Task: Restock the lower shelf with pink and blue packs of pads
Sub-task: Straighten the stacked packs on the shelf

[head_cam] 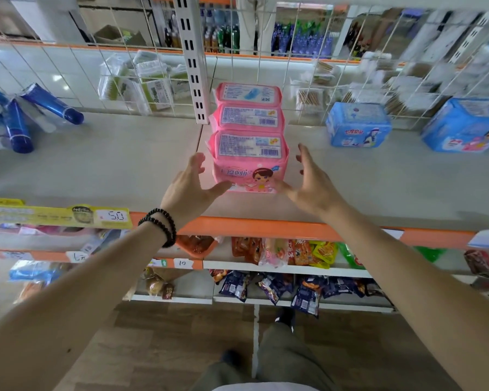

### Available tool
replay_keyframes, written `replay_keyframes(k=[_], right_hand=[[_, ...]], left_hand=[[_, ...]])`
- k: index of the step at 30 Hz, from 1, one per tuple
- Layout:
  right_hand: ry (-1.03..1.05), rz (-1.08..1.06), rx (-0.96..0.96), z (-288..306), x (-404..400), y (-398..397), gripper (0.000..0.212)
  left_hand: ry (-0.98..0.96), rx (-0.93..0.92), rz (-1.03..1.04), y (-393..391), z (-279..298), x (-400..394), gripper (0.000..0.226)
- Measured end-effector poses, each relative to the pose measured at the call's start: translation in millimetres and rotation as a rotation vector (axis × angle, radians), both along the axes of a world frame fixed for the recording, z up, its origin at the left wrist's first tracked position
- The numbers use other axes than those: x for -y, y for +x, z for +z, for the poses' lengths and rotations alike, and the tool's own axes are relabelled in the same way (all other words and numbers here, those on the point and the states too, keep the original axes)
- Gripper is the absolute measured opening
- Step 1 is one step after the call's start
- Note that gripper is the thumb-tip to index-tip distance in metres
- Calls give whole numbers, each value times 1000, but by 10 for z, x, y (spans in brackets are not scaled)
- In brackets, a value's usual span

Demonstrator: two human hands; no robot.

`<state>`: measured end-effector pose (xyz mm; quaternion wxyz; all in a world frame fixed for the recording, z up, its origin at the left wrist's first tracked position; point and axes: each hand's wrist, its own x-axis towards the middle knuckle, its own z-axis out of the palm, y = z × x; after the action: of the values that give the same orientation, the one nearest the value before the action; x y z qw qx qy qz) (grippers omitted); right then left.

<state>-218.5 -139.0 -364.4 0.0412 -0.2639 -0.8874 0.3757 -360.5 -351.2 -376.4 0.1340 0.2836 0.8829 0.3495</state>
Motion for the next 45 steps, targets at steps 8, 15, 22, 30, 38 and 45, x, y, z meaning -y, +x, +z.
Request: replay_keyframes(k=[8, 15, 22, 30, 38, 45], right_hand=[[336, 34, 19, 80, 229, 556, 95], [407, 65, 19, 278, 428, 875, 90], [449, 137, -35, 380, 482, 1215, 84], [502, 162, -127, 616, 234, 1814, 81], [450, 132, -253, 1047, -356, 2922, 79], [504, 119, -460, 1572, -756, 3516, 75]], left_hand=[[25, -304, 8, 573, 40, 370, 69], [6, -488, -161, 859, 187, 300, 69], [16, -538, -179, 1269, 258, 224, 63], [-66, -614, -155, 1902, 551, -58, 68], [12, -726, -186, 3001, 1116, -823, 62], [170, -850, -160, 3580, 1737, -1245, 60]])
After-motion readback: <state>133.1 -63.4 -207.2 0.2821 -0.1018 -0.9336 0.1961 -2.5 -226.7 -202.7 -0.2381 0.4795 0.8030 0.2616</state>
